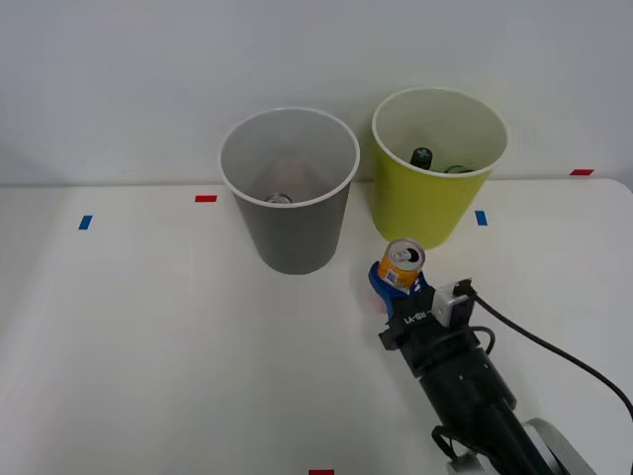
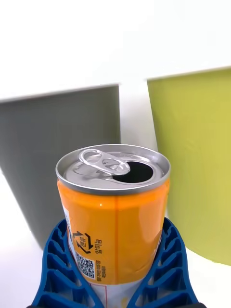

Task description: Put cans in the gray bin, plastic bottles in the light green bin

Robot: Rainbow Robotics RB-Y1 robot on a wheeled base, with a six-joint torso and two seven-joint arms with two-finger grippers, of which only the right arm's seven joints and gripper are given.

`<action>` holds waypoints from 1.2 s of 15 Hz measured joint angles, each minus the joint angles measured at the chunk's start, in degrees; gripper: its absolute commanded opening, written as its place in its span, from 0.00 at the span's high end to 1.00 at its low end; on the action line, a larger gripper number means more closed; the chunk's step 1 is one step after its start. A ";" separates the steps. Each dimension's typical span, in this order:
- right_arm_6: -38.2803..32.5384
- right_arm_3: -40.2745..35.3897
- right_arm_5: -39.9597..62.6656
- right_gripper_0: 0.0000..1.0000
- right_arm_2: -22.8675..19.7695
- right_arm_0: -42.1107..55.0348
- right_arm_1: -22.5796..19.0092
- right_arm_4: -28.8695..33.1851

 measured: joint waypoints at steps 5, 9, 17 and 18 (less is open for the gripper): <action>-0.50 -21.50 4.16 1.00 2.17 8.97 -7.63 -9.00; -1.45 -35.88 17.31 1.00 -0.58 7.66 -9.49 -17.83; -2.22 -36.36 36.12 1.00 -3.76 -12.37 -4.44 -23.22; -2.23 -35.89 39.52 1.00 -3.85 -15.64 -3.14 -23.07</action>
